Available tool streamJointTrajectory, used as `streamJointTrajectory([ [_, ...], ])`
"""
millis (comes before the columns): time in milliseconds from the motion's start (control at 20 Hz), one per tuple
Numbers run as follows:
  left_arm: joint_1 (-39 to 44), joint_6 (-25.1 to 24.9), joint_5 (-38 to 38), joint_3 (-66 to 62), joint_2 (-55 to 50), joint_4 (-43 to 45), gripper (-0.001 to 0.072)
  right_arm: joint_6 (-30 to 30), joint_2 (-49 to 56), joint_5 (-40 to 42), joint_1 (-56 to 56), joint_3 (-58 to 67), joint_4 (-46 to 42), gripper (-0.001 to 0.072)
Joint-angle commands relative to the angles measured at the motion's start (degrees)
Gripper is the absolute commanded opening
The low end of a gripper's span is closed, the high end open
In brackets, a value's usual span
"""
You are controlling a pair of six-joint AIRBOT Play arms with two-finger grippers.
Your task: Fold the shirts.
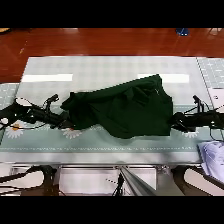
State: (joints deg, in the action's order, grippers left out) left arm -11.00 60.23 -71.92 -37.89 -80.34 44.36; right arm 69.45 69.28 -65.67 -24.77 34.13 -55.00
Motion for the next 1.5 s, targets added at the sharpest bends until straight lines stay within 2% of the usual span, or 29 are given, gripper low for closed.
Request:
streamJointTrajectory([
  [0,-0.04,-1.07,-1.03,-0.81,1.55,-0.46,0.0023,2.14,-0.04,12.15,5.31,-3.67,1.77,0.0404],
  [100,-0.04,-1.05,-2.1,-3.1,2.78,-0.46,0.0023,2.49,-0.2,12.5,7.45,-2.36,4.11,0.0025],
  [250,-0.07,-0.61,-4.57,-10.95,8.33,-0.46,0.0022,-1.79,-4.68,3.3,6.6,5.68,6.29,0.0028],
  [400,-0.72,2.36,-6.8,-24.48,17.77,-0.52,0.0022,-2.01,-15.45,-3.34,4.7,20.76,6.73,0.0028],
  [500,-1.64,5.07,-5.64,-35.74,25.0,-0.68,0.0022,-1.09,-22.75,-2.03,4.48,32.7,6.38,0.0028],
  [600,-3.17,8.26,-1.03,-46.93,32.0,-0.61,0.0022,-0.26,-28.28,2.6,4.48,44.57,5.79,0.0027],
  [700,-4.74,10.08,5.22,-55.91,38.32,0.87,0.0022,4.44,-31.58,6.99,4.48,55.47,0.35,0.0027],
  [750,-5.4,12.02,7.5,-59.45,41.07,2.95,0.0022,7.34,-32.35,7.15,4.48,60.15,-3.15,0.0027],
  [850,-6.19,16.31,7.39,-64.3,45.44,8.87,0.0022,12.52,-33.03,4.0,4.48,68.39,-9.99,0.0027],
  [1000,-6.23,21.73,1.84,-66.64,51.15,17.27,0.0022,15.54,-33.14,-5.95,4.48,76.67,-15.06,0.0027],
  [1100,-6.23,23.61,-5.7,-66.64,54.14,20.28,0.0021,15.58,-33.2,-14.82,4.48,79.03,-16.63,0.0027],
  [1250,-6.23,23.37,-17.84,-66.62,55.21,21.4,0.002,15.41,-32.98,-25.49,4.7,79.6,-18.38,0.0027],
  [1450,-6.23,23.41,-29.4,-66.58,51.87,21.68,0.0021,15.45,-29.57,-36.09,8.79,79.6,-20.59,0.0026],
])
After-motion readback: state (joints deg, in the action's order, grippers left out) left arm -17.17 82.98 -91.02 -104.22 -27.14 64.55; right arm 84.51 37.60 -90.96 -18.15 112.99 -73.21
